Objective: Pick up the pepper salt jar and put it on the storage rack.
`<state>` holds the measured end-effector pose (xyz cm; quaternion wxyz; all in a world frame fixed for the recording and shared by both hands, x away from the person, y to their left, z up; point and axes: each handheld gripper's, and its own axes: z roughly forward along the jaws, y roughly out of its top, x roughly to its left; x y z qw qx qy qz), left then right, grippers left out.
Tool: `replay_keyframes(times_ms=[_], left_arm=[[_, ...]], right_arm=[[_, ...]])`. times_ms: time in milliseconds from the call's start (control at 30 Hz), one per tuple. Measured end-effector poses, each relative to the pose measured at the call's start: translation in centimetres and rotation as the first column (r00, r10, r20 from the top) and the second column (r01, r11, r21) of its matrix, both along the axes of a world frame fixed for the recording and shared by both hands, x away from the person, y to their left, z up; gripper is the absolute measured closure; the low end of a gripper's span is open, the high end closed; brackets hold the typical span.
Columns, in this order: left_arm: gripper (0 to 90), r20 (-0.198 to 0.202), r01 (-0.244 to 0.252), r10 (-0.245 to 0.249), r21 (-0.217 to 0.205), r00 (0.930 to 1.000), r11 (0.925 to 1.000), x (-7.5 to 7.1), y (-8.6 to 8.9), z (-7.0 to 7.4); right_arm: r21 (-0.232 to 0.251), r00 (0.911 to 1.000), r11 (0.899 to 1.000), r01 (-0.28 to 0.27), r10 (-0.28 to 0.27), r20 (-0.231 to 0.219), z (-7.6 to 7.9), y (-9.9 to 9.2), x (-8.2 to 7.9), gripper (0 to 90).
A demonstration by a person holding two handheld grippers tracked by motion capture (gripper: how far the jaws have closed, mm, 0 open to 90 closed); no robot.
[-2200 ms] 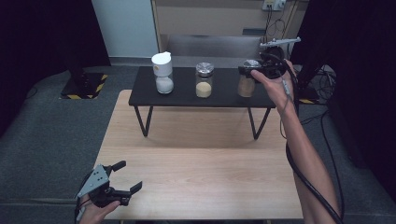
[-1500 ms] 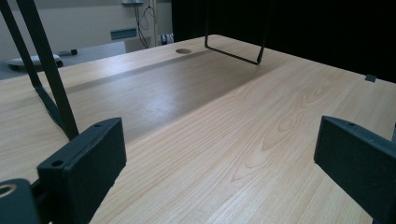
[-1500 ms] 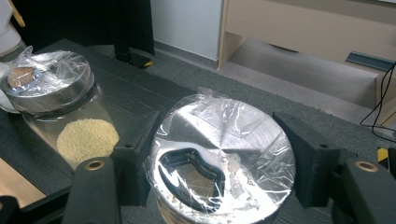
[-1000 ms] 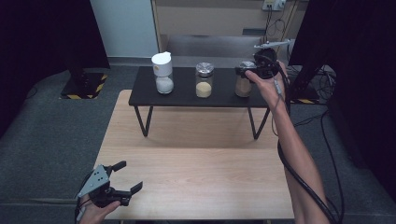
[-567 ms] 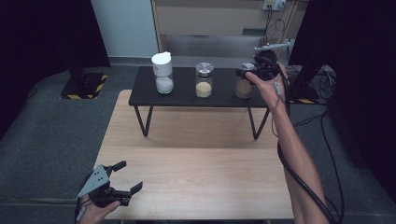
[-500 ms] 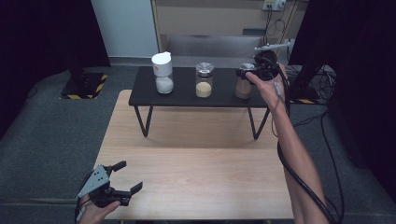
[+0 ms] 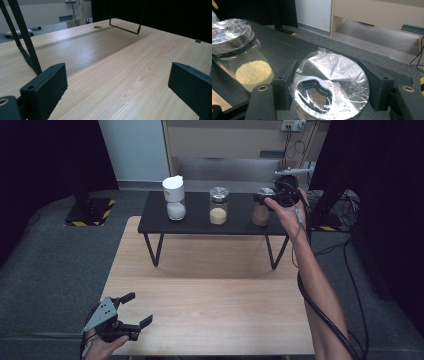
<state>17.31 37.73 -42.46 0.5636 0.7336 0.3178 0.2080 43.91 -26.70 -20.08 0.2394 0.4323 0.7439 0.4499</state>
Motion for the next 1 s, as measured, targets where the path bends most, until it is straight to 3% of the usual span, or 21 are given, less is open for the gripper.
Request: replay_keyframes(times_ms=[167, 267, 500, 733, 1000], left_arm=[[1.0, 0.000, -0.001, 0.001, -0.001, 1.0000, 1.0000, 0.0, 0.0, 0.0], [1.0, 0.001, -0.001, 0.001, -0.002, 1.0000, 1.0000, 0.0, 0.0, 0.0], [0.9, 0.002, -0.002, 0.002, -0.001, 1.0000, 1.0000, 0.0, 0.0, 0.0], [0.9, 0.002, -0.002, 0.002, 0.000, 1.0000, 1.0000, 0.0, 0.0, 0.0], [0.9, 0.001, -0.004, 0.004, 0.000, 1.0000, 1.0000, -0.1, 0.0, 0.0]], right_arm=[[-0.003, 1.0000, 1.000, -0.003, 0.003, 0.009, -0.2, 0.0, -0.1, 33.1], [-0.016, 0.9998, 1.000, -0.001, 0.001, 0.022, -0.3, 0.3, -0.2, 24.7], [0.019, 0.9975, 1.000, -0.013, 0.012, 0.069, -0.7, -0.1, -0.6, 9.8], [0.032, 0.9954, 0.999, -0.004, 0.001, 0.096, -0.1, -0.6, -1.2, 6.4], [0.063, 0.9922, 0.997, -0.038, 0.031, 0.120, 1.2, -1.7, -2.5, 6.4]])
